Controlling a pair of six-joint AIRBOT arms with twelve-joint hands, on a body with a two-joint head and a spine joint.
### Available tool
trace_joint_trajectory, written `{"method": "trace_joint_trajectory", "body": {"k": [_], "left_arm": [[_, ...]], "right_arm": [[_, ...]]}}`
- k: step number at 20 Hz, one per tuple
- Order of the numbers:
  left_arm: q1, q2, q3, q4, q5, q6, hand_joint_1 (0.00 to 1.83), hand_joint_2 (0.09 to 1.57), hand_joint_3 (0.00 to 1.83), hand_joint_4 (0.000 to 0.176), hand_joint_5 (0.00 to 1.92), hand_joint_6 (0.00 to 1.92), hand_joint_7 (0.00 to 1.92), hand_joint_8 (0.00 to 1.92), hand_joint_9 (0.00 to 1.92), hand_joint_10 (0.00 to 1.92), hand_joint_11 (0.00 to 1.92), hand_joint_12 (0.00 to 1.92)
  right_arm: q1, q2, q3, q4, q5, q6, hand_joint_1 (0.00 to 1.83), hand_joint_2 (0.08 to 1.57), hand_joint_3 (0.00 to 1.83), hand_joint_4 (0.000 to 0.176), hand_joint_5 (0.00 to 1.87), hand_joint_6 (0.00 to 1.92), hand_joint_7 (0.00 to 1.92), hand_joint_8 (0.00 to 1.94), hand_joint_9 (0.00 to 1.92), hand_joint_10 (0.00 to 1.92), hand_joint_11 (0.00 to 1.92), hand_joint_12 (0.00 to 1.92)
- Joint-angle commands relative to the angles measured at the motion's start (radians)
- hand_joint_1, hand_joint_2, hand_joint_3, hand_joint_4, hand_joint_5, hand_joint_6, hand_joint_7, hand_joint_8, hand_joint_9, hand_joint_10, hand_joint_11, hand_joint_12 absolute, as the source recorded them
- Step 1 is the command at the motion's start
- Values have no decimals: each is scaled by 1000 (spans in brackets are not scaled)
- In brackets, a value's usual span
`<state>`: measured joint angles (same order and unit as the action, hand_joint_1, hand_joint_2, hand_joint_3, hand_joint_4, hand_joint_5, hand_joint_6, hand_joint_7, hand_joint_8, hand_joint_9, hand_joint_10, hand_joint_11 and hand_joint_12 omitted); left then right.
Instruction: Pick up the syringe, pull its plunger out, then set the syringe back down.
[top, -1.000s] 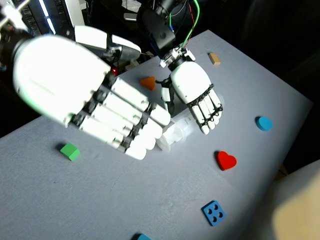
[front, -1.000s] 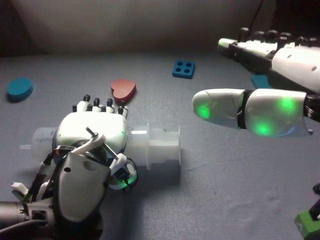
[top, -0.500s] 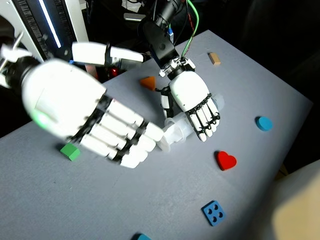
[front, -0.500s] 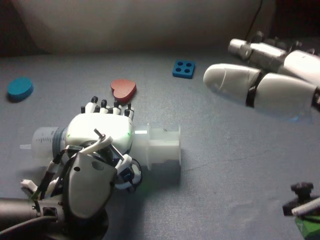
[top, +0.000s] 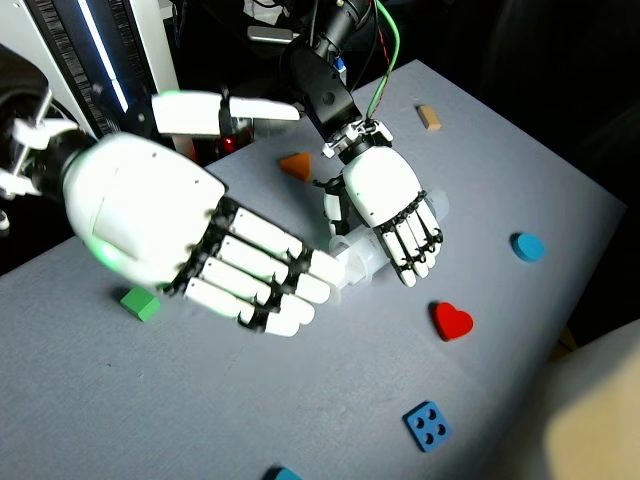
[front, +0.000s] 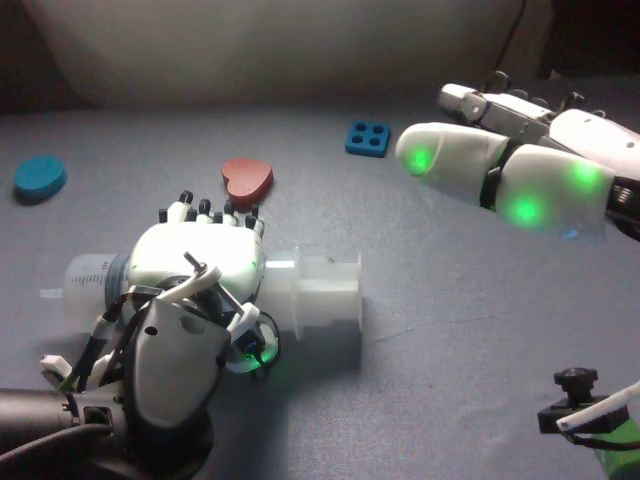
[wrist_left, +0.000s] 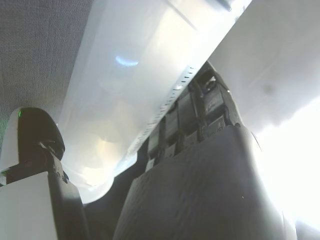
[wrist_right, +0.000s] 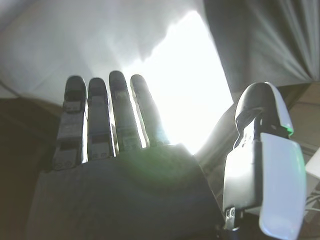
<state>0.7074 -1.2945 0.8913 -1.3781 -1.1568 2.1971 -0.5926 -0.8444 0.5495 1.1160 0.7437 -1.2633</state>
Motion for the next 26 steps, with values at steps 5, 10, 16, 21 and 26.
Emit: {"method": "trace_joint_trajectory", "body": {"k": [5, 10, 16, 21, 26], "left_arm": [[1, -9, 6, 78, -54, 0, 1097, 978, 1, 0, 636, 7, 662, 6, 588, 9, 282, 815], [0, -16, 11, 78, -41, -2, 1241, 1041, 0, 0, 1027, 658, 1396, 11, 1067, 47, 739, 793], [9, -11, -7, 78, -31, -14, 1386, 1081, 0, 0, 977, 800, 1022, 925, 1044, 1070, 942, 953], [2, 12, -20, 130, 19, -39, 1387, 1085, 0, 0, 949, 819, 1024, 909, 1045, 1082, 961, 961], [-31, 61, -24, 238, 153, -39, 1385, 1091, 0, 0, 931, 824, 1023, 925, 1026, 1107, 960, 952]], "right_arm": [[-7, -18, 11, -59, 80, 30, 0, 989, 3, 0, 47, 0, 72, 1, 19, 1, 0, 94], [-10, -24, 17, -68, 95, 33, 0, 993, 2, 0, 39, 0, 48, 1, 4, 0, 0, 174], [-36, -27, 22, -116, 95, 31, 0, 1008, 3, 0, 58, 2, 88, 4, 44, 6, 0, 286], [-37, -37, 30, -116, 97, 45, 249, 961, 0, 0, 101, 7, 125, 4, 62, 4, 0, 292], [-40, -48, 45, -115, 107, 65, 504, 1024, 13, 0, 9, 0, 50, 0, 4, 0, 0, 169]]}}
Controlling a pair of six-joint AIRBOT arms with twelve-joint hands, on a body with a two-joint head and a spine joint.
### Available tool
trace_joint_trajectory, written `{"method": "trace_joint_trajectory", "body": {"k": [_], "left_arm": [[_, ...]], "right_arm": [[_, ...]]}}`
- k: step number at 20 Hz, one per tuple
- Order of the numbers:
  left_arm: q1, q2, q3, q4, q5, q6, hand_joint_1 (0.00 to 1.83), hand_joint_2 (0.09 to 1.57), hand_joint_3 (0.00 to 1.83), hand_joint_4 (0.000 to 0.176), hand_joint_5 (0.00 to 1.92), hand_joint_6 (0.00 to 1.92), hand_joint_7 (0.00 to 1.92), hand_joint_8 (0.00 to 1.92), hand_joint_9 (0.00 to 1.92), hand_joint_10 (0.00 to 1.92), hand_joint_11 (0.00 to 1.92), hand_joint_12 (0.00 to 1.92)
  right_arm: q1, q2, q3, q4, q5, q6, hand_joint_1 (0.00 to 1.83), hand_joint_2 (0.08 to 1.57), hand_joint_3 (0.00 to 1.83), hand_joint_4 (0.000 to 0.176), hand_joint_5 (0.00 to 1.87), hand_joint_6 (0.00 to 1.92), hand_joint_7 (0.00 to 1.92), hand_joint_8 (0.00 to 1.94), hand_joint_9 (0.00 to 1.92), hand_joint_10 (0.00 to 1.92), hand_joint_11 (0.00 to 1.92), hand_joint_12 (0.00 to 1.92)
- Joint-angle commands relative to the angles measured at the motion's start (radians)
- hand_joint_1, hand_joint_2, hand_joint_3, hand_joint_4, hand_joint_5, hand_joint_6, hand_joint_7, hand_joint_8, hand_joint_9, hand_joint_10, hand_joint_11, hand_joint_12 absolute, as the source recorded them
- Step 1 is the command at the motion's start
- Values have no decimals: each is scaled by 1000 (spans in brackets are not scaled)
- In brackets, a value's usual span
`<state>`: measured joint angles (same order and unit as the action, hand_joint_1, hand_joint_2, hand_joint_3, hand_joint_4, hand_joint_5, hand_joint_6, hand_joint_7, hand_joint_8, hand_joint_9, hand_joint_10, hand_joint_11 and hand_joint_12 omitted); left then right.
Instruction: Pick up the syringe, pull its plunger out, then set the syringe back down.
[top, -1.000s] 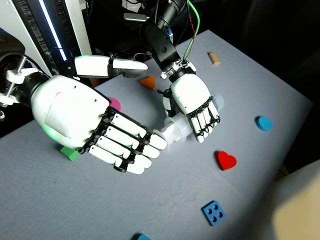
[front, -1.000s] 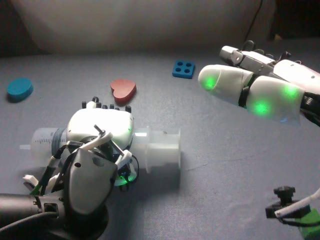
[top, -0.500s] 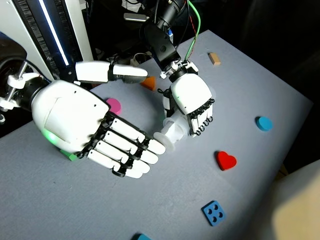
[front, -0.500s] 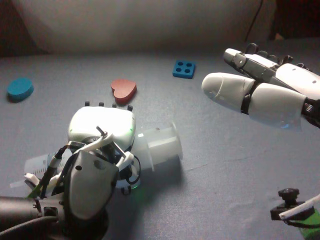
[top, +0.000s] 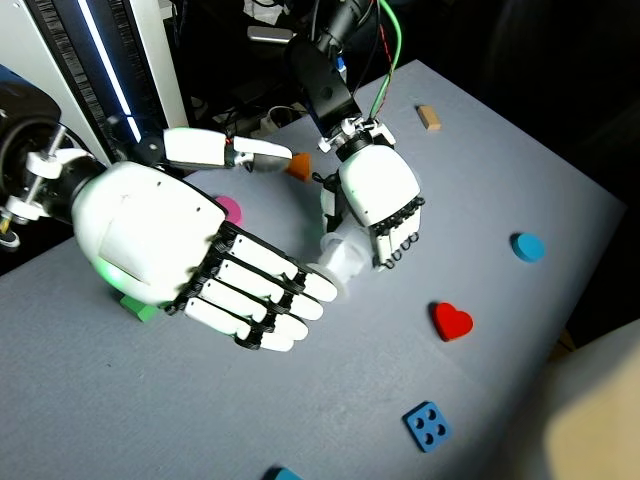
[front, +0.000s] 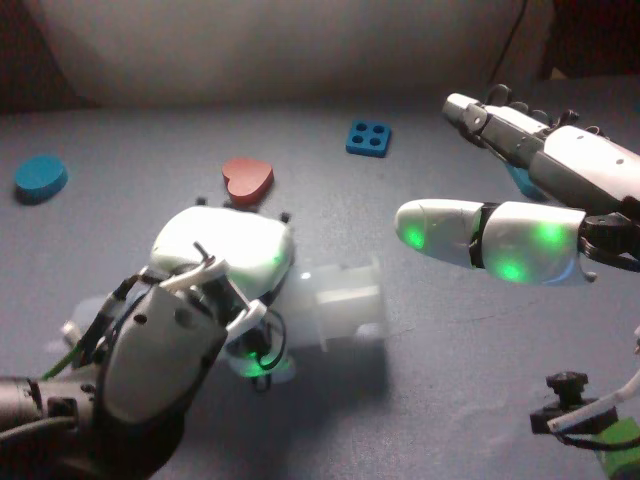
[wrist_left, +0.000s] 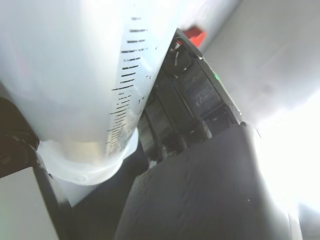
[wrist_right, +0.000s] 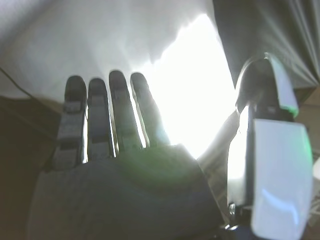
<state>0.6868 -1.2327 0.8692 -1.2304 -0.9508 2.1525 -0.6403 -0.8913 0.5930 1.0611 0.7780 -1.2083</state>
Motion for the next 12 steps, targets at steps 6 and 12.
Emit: {"method": "trace_joint_trajectory", "body": {"k": [6, 12], "left_arm": [[-81, 67, 2, 216, 93, 15, 1390, 1076, 0, 0, 960, 770, 1060, 878, 1057, 1060, 923, 928], [-177, 139, 7, 207, 245, 143, 1383, 1103, 0, 0, 867, 900, 1021, 948, 1003, 1128, 909, 944]], "right_arm": [[3, -12, 7, -40, 115, -14, 795, 1086, 7, 0, 50, 4, 72, 1, 43, 3, 0, 187], [78, 72, -48, 95, 0, -22, 944, 1087, 0, 0, 76, 6, 97, 5, 63, 4, 0, 292]]}}
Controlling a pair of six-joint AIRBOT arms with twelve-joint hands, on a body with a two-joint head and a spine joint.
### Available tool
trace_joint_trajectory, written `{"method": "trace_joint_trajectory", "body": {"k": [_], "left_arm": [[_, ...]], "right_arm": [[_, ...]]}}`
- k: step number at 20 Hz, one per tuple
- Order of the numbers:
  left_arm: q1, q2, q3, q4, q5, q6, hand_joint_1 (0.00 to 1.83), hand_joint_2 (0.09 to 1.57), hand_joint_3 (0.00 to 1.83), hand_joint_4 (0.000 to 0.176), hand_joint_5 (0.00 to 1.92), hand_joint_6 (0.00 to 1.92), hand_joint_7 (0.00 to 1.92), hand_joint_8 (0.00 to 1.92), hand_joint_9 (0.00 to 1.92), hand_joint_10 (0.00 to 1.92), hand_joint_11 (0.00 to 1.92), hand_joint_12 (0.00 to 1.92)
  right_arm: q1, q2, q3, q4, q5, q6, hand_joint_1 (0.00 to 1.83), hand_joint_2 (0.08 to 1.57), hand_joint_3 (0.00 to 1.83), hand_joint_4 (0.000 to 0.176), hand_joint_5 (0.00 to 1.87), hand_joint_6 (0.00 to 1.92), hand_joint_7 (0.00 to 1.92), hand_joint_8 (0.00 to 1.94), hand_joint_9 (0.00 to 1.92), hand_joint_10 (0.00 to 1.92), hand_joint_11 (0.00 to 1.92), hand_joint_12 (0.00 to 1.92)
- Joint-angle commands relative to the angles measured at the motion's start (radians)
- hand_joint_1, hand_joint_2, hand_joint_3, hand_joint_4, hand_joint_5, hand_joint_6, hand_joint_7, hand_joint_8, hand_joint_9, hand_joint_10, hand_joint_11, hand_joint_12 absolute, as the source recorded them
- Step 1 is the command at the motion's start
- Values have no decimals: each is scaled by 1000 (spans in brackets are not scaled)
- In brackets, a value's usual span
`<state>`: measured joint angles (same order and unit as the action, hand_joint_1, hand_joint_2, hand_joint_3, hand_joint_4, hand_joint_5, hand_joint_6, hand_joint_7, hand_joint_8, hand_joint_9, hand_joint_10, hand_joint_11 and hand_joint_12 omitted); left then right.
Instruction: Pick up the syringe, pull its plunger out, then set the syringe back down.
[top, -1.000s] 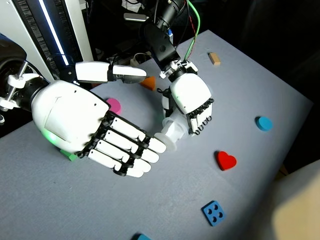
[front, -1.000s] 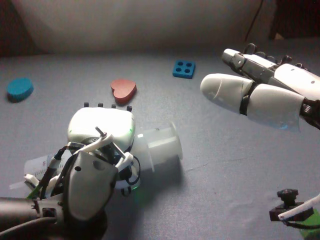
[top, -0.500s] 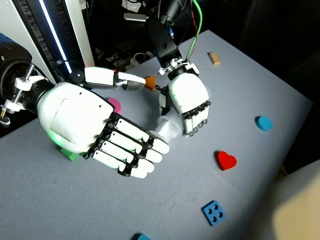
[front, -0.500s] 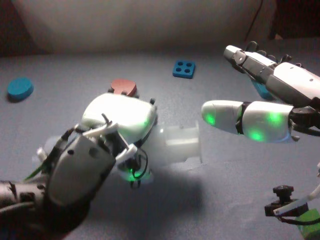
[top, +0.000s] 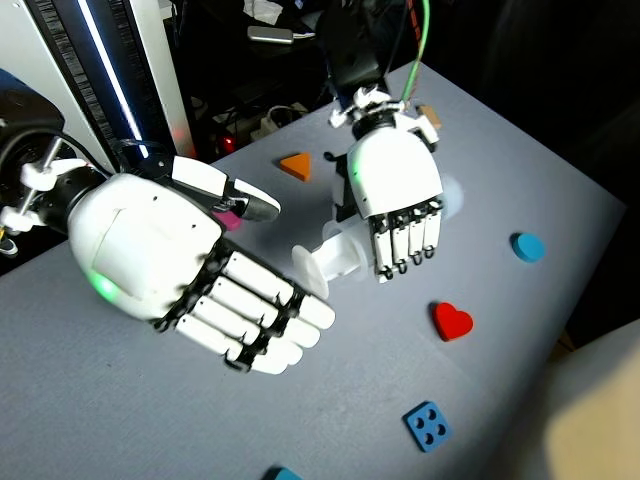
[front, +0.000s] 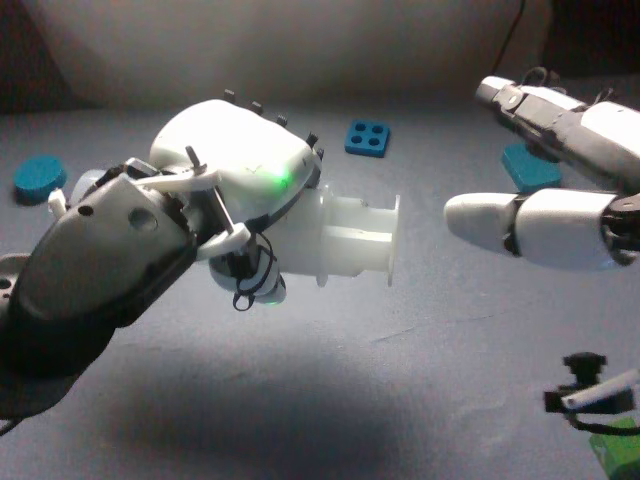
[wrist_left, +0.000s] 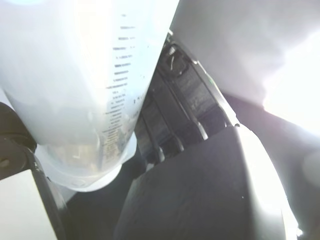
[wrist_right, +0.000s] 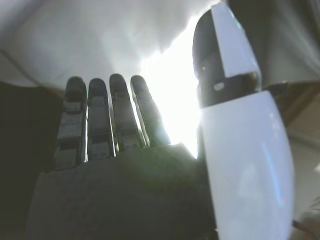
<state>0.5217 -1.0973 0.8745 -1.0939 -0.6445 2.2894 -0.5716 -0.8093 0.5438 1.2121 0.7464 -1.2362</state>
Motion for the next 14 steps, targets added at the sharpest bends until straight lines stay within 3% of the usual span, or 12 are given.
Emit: {"method": "trace_joint_trajectory", "body": {"k": [1, 2, 6, 10, 14], "left_arm": [[-26, 8, 2, 47, -52, 38, 1384, 1098, 0, 0, 902, 855, 1017, 952, 1015, 1117, 927, 952], [-40, 10, 1, 15, -51, 73, 1384, 1097, 0, 0, 911, 830, 1015, 959, 1011, 1123, 915, 947], [-85, 10, 2, -100, -72, 203, 1385, 1094, 0, 0, 909, 864, 1027, 933, 1013, 1112, 923, 964], [-115, 9, 4, -167, -104, 240, 1383, 1105, 0, 0, 875, 883, 1010, 972, 999, 1134, 912, 984], [-129, 6, 3, -188, -114, 240, 1384, 1098, 0, 0, 904, 851, 1007, 970, 1015, 1117, 916, 954]], "right_arm": [[18, 9, -9, -56, 10, 8, 999, 1063, 0, 0, 89, 7, 127, 9, 86, 8, 0, 339], [26, 23, -16, -54, -12, 12, 1005, 1050, 0, 0, 121, 6, 146, 4, 112, 6, 0, 488], [26, 42, -12, -49, -42, 33, 1010, 1051, 0, 0, 131, 1, 135, 0, 98, 0, 0, 375], [25, -10, 24, -33, 7, 98, 977, 1061, 3, 0, 126, 0, 126, 0, 84, 2, 0, 333], [25, -42, 68, -12, -46, 107, 904, 1104, 11, 0, 101, 0, 102, 0, 78, 0, 0, 328]]}}
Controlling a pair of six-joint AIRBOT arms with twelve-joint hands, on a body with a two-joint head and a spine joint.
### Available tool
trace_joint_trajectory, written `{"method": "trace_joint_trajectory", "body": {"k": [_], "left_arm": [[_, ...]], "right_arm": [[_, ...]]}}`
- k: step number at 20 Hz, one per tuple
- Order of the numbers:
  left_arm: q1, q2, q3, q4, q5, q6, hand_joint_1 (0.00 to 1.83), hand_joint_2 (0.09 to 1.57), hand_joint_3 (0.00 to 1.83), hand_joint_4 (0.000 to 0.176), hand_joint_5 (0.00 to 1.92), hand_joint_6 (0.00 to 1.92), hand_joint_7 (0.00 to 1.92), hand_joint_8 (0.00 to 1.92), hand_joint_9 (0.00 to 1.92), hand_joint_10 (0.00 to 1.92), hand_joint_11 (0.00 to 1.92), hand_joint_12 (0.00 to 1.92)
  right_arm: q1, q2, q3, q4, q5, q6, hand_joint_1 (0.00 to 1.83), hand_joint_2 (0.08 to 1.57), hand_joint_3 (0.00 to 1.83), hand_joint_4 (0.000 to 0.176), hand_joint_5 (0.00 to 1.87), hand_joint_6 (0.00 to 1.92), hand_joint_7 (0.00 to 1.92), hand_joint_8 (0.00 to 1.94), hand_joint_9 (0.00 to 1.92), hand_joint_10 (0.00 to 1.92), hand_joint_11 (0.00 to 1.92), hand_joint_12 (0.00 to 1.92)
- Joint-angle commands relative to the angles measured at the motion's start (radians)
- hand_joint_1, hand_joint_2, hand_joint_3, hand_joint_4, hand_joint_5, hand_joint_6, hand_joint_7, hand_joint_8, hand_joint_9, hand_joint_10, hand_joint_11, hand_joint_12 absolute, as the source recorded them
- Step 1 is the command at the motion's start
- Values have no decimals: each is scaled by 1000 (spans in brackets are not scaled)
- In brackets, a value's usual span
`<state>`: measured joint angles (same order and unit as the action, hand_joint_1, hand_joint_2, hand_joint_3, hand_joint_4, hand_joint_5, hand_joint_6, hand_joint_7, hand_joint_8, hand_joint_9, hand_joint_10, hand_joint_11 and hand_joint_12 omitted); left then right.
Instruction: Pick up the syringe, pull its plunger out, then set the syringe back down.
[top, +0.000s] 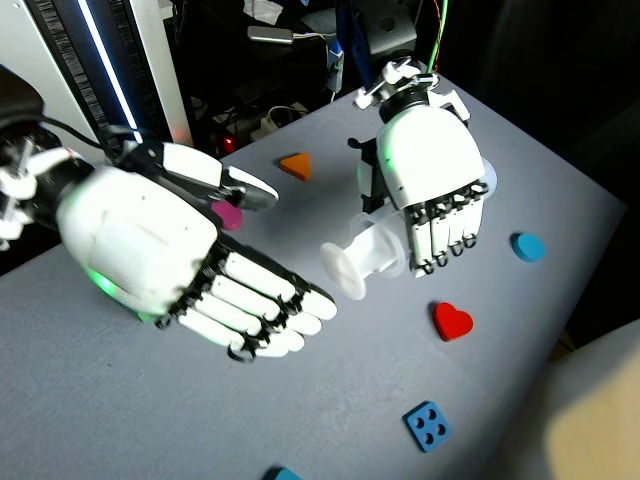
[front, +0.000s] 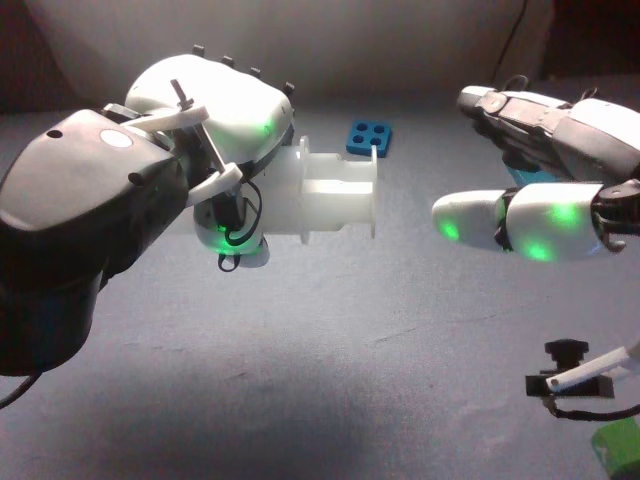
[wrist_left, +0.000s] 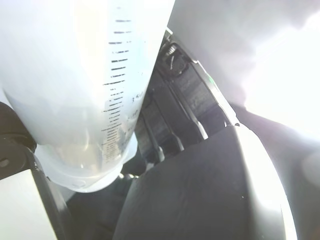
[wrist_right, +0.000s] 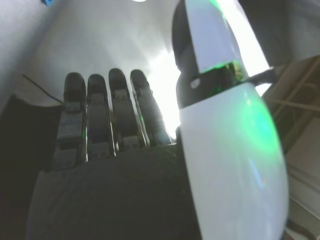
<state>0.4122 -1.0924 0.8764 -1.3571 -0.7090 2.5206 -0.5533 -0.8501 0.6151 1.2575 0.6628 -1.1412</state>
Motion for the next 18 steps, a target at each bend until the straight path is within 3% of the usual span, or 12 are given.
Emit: {"method": "trace_joint_trajectory", "body": {"k": [1, 3, 6, 9, 14, 18], "left_arm": [[-22, 1, -1, 75, -50, 14, 1384, 1099, 0, 0, 909, 843, 1002, 977, 1014, 1118, 914, 954], [-22, 1, -4, 75, -49, 15, 1383, 1102, 0, 0, 899, 852, 995, 987, 1011, 1127, 937, 964], [-23, -6, -6, 75, -52, 15, 1384, 1099, 0, 0, 902, 858, 1004, 974, 1015, 1114, 934, 964], [-27, -19, -9, 75, -59, 15, 1386, 1092, 0, 0, 929, 807, 1019, 959, 1023, 1105, 943, 965], [-36, -36, -12, 75, -66, 21, 1385, 1095, 0, 0, 908, 847, 1037, 938, 1001, 1123, 933, 1022], [-35, -38, -13, 75, -69, 22, 1384, 1103, 0, 0, 891, 848, 1022, 969, 987, 1148, 937, 1028]], "right_arm": [[15, -5, 3, -57, 22, 23, 911, 1098, 5, 0, 99, 0, 113, 2, 85, 2, 0, 354], [28, -14, 14, -57, -4, 36, 941, 1089, 0, 0, 99, 0, 115, 2, 82, 4, 0, 311], [45, -39, 51, -57, -56, 69, 931, 1091, 0, 0, 121, 5, 136, 4, 99, 5, 0, 441], [41, -69, 99, -57, -92, 105, 921, 1088, 0, 0, 104, 1, 127, 1, 99, 1, 0, 359], [18, -134, 195, -57, -157, 135, 894, 1107, 3, 0, 109, 2, 131, 1, 98, 0, 0, 403], [19, -152, 212, -57, -185, 143, 934, 1081, 0, 0, 112, 1, 125, 0, 79, 3, 0, 347]]}}
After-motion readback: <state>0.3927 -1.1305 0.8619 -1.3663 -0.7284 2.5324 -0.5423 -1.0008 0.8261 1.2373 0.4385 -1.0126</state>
